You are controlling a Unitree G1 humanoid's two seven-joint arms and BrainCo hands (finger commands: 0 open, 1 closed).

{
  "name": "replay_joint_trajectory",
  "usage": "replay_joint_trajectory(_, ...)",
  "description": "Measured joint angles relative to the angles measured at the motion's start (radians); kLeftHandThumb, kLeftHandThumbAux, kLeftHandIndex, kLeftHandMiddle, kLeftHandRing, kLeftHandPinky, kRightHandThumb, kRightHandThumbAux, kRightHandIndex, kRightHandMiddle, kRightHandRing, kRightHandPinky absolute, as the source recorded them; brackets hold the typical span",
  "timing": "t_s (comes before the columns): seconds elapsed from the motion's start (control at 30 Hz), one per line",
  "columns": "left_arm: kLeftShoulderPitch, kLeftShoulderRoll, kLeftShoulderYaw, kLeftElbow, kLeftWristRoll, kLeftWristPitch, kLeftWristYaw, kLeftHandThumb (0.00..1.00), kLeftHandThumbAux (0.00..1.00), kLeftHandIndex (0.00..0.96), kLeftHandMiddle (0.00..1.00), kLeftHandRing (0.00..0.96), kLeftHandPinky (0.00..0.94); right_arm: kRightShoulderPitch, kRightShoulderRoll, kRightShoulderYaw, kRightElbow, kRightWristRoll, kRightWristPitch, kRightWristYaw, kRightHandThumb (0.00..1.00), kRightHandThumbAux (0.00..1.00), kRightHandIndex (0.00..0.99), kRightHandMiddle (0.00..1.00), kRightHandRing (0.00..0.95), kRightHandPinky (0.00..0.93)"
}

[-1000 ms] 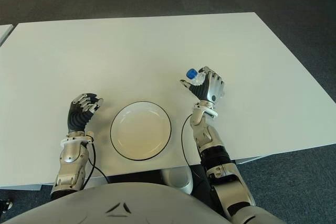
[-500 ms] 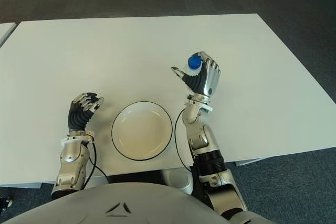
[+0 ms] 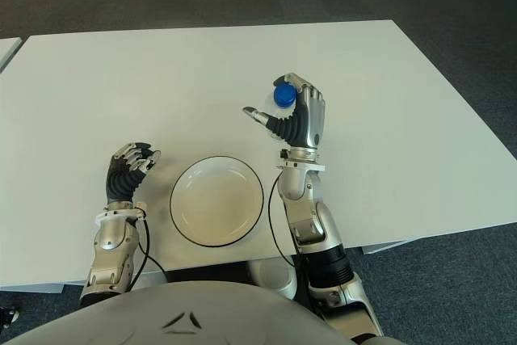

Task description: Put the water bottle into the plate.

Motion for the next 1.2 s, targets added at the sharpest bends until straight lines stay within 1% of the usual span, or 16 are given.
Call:
replay_joint_trajectory(0.17,0.002,0.0,0.001,0.004,0.0,-0.002,0.0,0.707,0.708,0.432,0.534,0.521,0.506,0.0,0.003,0.015,-0.001,0.014,-0.029,0.041,0.736,0.713,0.44,0.874,0.888,0.899)
replay_joint_trajectory(0.3,0.003,-0.001,0.0,0.004,0.0,-0.002,0.0,0.707,0.708,0.432,0.534,0.521,0.505,0.005,0.01,0.044,-0.013,0.017,-0.056,0.069,0.736,0.713,0.44,0.875,0.89,0.901)
replay_joint_trajectory(0.5,0.005,-0.003,0.0,0.004,0.0,-0.002,0.0,0.706,0.708,0.432,0.53,0.516,0.505,0.01,0.0,0.085,-0.03,0.06,-0.129,0.161,0.738,0.713,0.44,0.878,0.894,0.904)
replay_joint_trajectory(0.63,0.005,-0.005,0.001,0.004,-0.001,-0.002,0.0,0.706,0.708,0.432,0.527,0.516,0.506,0.003,-0.047,0.098,-0.025,0.108,-0.205,0.256,0.738,0.713,0.44,0.879,0.895,0.903)
replay_joint_trajectory(0.73,0.005,-0.005,0.002,0.006,-0.001,-0.004,0.0,0.707,0.708,0.432,0.527,0.517,0.507,-0.01,-0.101,0.109,-0.001,0.125,-0.268,0.331,0.737,0.712,0.44,0.877,0.893,0.9)
replay_joint_trajectory(0.8,0.005,-0.005,0.002,0.007,-0.001,-0.006,0.0,0.707,0.708,0.432,0.526,0.517,0.506,-0.015,-0.124,0.114,0.014,0.131,-0.294,0.368,0.737,0.711,0.44,0.875,0.891,0.899)
replay_joint_trajectory(1.0,0.006,-0.005,0.002,0.008,0.0,-0.009,0.0,0.707,0.708,0.432,0.53,0.519,0.507,-0.016,-0.169,0.119,0.049,0.153,-0.331,0.463,0.735,0.712,0.44,0.876,0.887,0.897)
replay_joint_trajectory(1.2,0.006,-0.007,0.002,0.008,0.0,-0.009,0.0,0.707,0.708,0.432,0.527,0.514,0.502,-0.016,-0.189,0.149,0.062,0.162,-0.341,0.555,0.733,0.712,0.441,0.873,0.88,0.886)
